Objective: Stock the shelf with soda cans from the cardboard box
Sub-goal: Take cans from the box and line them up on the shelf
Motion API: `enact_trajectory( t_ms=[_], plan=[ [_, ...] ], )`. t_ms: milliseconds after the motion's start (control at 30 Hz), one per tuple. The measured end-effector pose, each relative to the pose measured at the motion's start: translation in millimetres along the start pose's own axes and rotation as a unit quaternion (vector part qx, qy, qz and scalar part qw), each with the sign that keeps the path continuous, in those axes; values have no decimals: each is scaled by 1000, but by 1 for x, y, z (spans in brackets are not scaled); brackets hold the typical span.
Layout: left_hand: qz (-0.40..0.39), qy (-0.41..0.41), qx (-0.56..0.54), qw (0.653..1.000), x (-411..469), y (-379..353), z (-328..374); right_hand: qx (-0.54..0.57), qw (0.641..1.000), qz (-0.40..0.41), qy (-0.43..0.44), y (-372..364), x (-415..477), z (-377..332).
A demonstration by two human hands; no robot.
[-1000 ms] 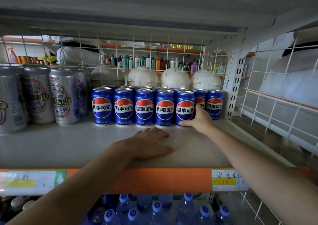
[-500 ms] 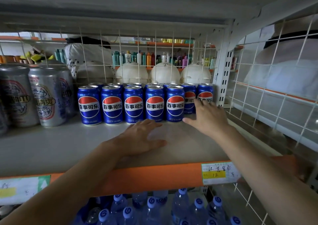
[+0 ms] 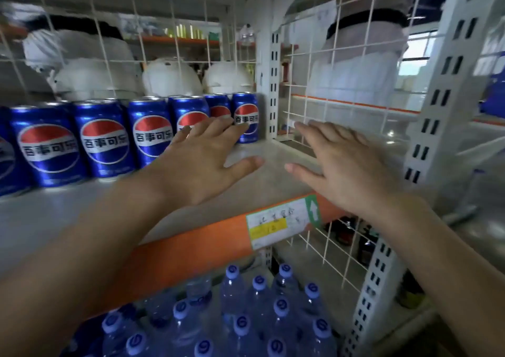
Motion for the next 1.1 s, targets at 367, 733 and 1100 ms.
enact_trajectory(
  t_ms=[367,733,1100],
  plan=[
    [65,-196,2,978,47,-39,152,-64,987,53,-141,36,-115,108],
    [-10,-428,-58,902,16,-191,310,-162,934,-74,-309,-2,-286,230],
    [-241,-406,-88,877,3,-387,383,-76,867,-261,-417,-117,-433,308]
  ],
)
Point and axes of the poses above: each hand's wrist, its own x-axis towards the middle knuckle, its own y-axis out of the back of the hand, z = x × y, the point moved 5 cm from there along x, towards the middle knuckle, and after that the axes turned 11 degrees about -y, right-handed, at the moved point
